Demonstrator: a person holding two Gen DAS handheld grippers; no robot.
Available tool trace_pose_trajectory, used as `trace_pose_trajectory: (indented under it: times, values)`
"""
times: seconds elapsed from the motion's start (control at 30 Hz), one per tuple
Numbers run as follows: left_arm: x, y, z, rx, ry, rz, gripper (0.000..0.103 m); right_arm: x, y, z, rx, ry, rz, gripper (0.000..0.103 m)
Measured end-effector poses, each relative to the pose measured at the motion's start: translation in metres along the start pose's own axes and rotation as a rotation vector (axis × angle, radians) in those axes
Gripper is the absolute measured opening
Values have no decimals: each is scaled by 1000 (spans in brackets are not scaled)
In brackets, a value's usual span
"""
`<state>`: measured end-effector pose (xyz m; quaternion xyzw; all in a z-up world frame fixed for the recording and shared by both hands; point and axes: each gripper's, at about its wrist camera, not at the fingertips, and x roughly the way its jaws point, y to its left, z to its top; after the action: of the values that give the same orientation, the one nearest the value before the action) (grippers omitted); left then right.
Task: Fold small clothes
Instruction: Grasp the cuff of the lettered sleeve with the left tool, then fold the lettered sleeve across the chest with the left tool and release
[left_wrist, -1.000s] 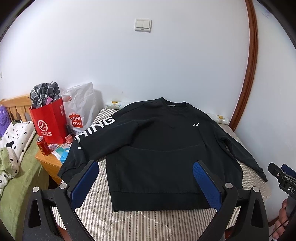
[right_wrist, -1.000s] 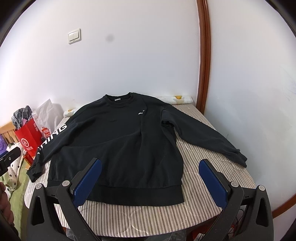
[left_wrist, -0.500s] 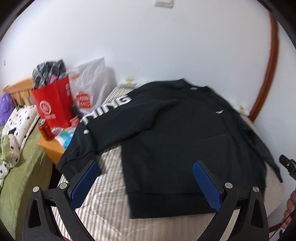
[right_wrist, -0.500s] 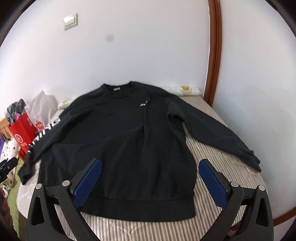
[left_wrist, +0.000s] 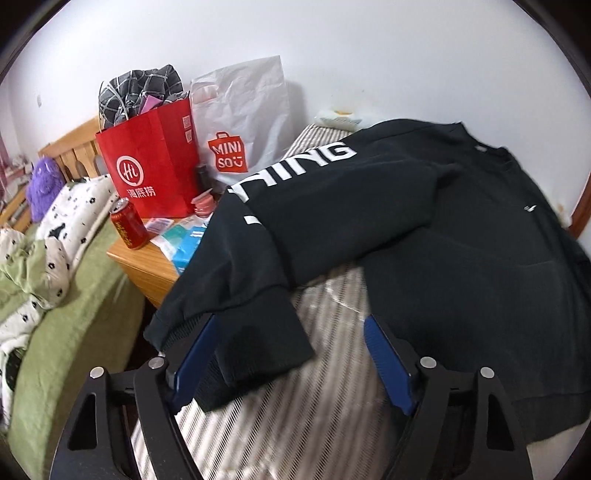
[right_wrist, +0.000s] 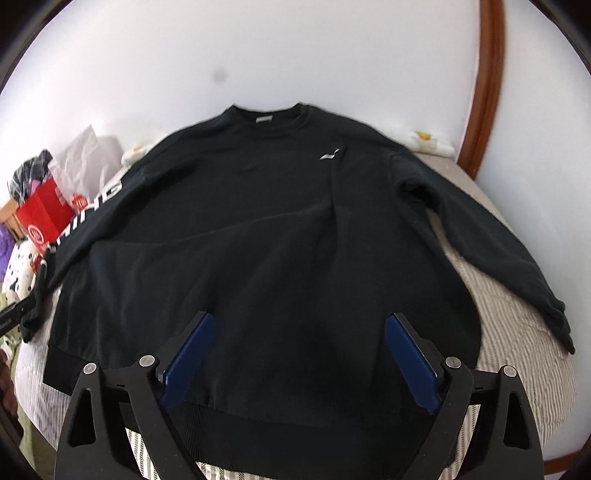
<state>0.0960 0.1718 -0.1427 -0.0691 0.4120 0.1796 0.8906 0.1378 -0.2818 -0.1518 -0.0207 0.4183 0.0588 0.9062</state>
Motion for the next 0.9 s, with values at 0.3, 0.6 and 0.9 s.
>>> trace_pose_trajectory:
  times: [0.3,0.6,0.9]
  values:
    - [32,-1,2,30,68,126,27,16,8,11,-10,25,-6,92]
    - [-14,-23,44,4,-10,11,11,3,-20,28,18,-35,9,92]
    - [-48,-143,109,94,-99,-243,11,-14,-94,34,109,-93,-11,92]
